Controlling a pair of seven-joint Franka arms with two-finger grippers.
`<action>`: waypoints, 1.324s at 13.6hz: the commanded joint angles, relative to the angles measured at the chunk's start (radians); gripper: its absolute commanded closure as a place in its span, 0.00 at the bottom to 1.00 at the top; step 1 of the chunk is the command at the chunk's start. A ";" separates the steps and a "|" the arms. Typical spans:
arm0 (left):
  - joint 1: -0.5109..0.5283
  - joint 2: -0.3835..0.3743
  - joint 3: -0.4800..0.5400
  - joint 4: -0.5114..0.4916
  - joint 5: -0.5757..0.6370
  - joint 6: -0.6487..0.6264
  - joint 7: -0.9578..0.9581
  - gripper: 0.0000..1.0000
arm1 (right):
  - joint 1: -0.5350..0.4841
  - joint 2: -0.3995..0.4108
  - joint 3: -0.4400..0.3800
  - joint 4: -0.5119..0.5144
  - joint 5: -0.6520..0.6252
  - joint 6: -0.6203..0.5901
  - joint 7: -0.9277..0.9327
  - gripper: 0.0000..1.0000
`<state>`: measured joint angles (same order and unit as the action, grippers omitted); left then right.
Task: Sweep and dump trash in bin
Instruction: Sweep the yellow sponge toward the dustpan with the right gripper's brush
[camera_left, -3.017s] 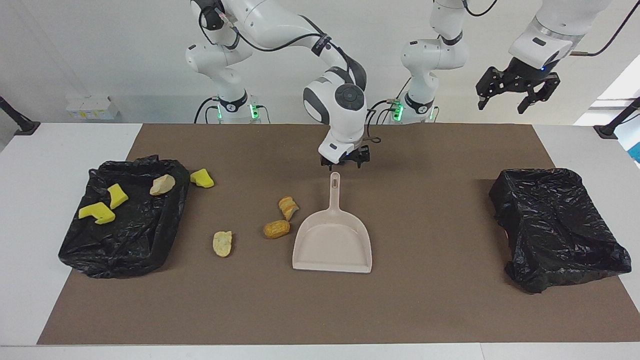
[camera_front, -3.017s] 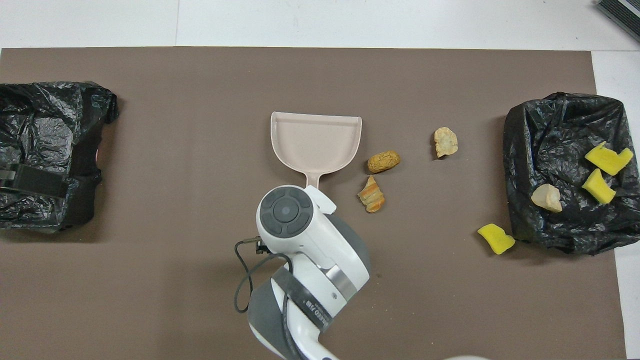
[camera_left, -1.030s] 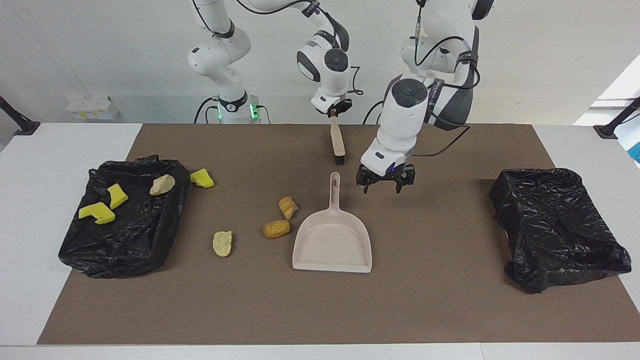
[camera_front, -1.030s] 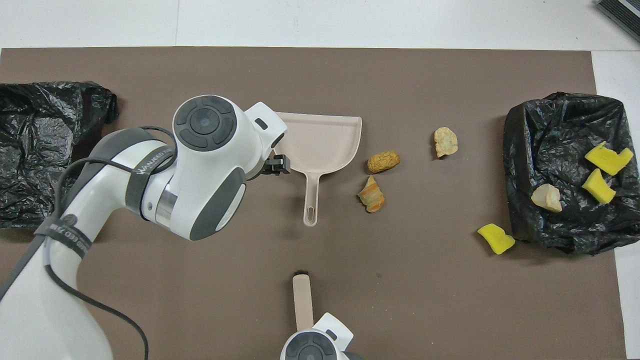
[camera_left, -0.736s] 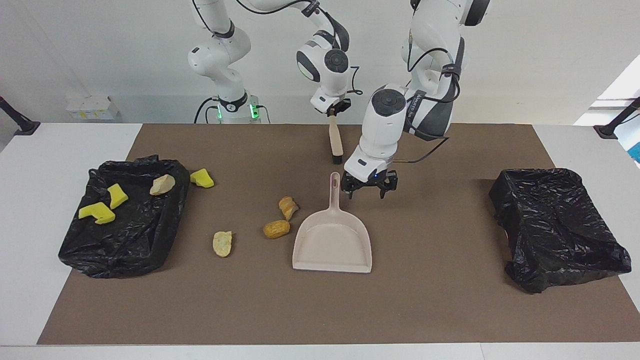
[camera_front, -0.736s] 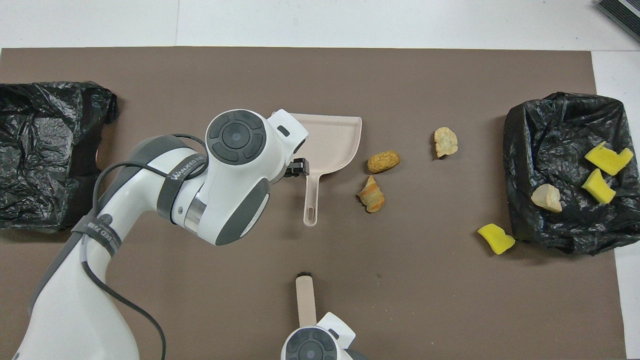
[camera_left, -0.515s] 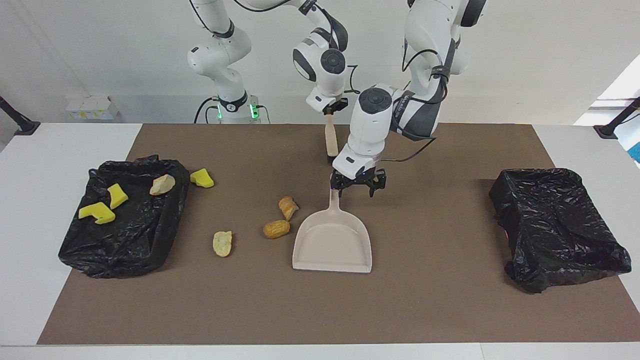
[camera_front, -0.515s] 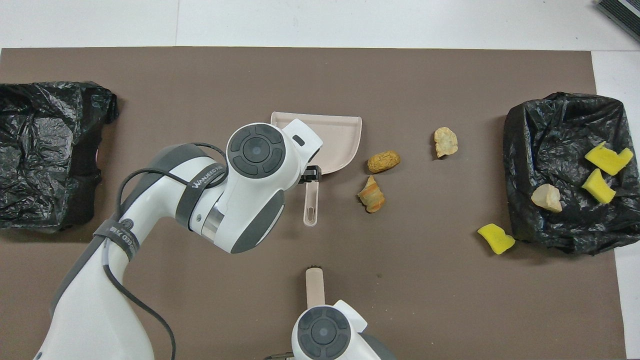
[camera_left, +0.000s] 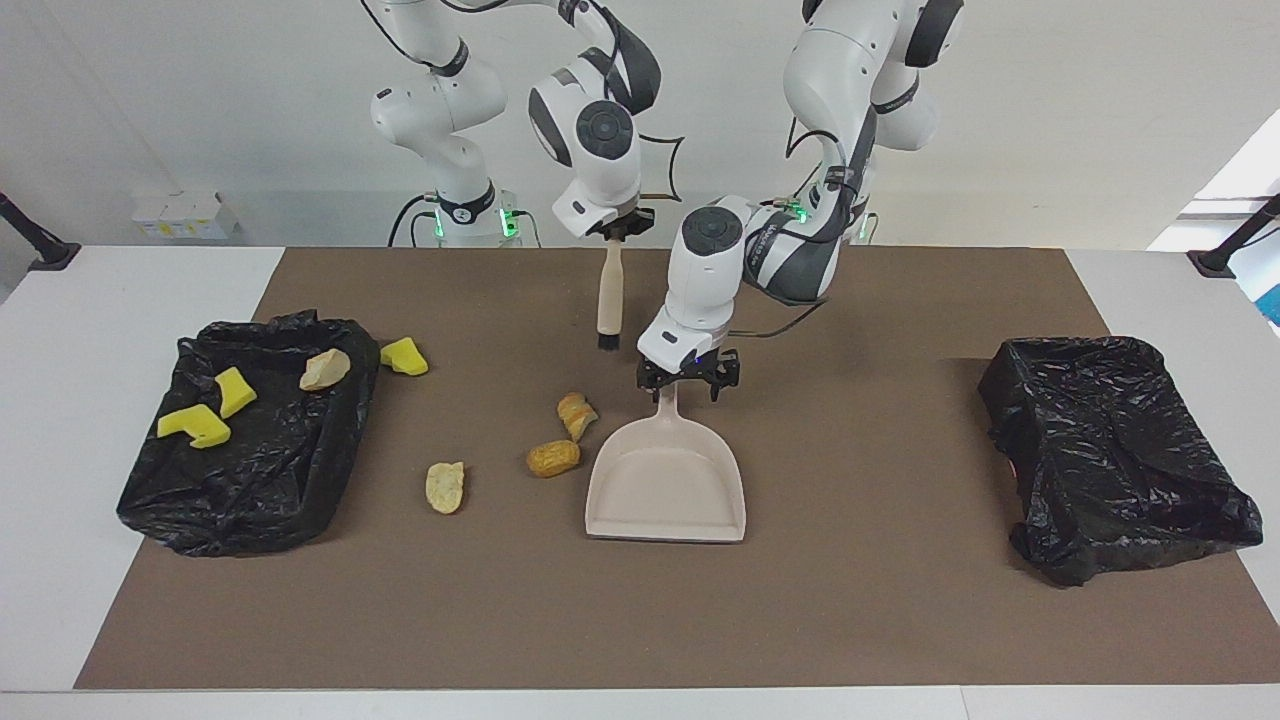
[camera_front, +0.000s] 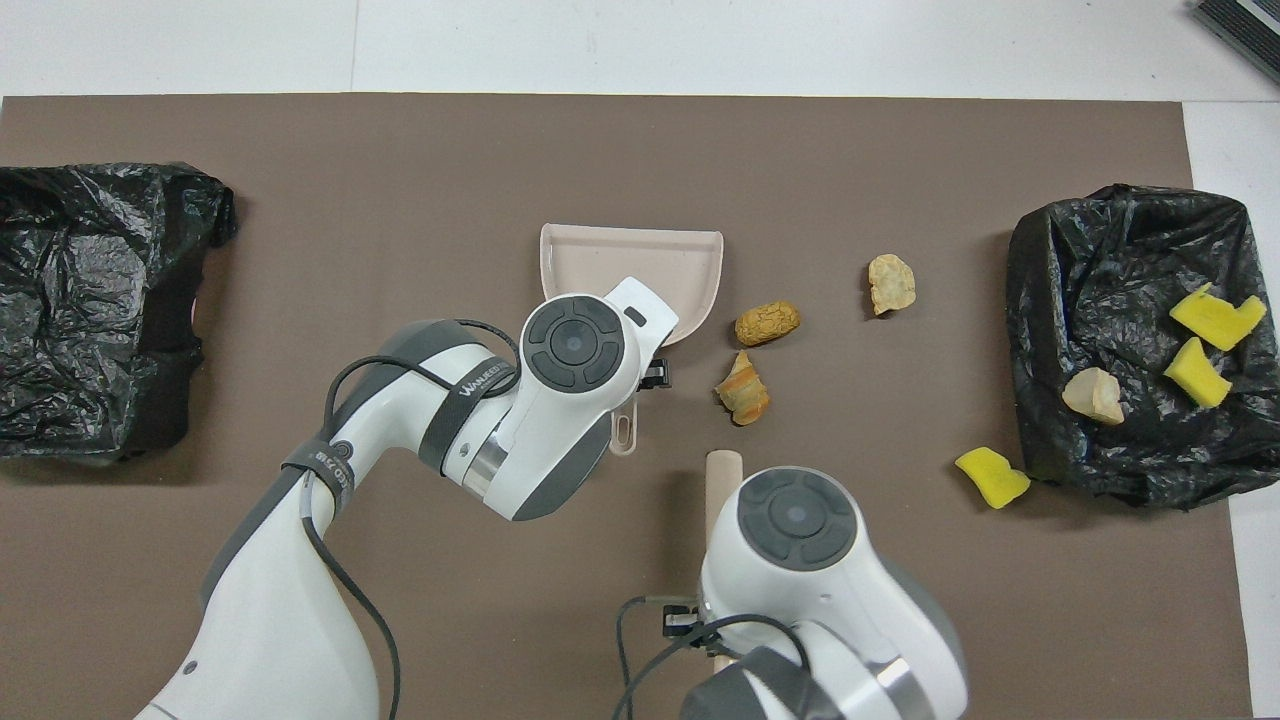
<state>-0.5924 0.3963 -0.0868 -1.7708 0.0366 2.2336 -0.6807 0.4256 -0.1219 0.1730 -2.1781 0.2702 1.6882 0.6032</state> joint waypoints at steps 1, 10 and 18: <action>-0.003 -0.005 0.013 0.018 0.014 -0.003 -0.017 0.00 | -0.143 0.013 0.013 0.110 -0.078 -0.103 -0.106 1.00; -0.015 -0.013 0.013 0.016 0.025 -0.083 0.003 0.86 | -0.370 0.059 0.013 0.155 -0.425 -0.134 -0.216 1.00; 0.022 -0.135 0.027 0.005 0.029 -0.317 0.476 1.00 | -0.487 -0.114 0.013 -0.107 -0.445 -0.134 -0.270 1.00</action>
<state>-0.5929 0.2872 -0.0625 -1.7458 0.0473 1.9493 -0.2971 -0.0317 -0.1364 0.1713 -2.1875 -0.1578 1.5528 0.3601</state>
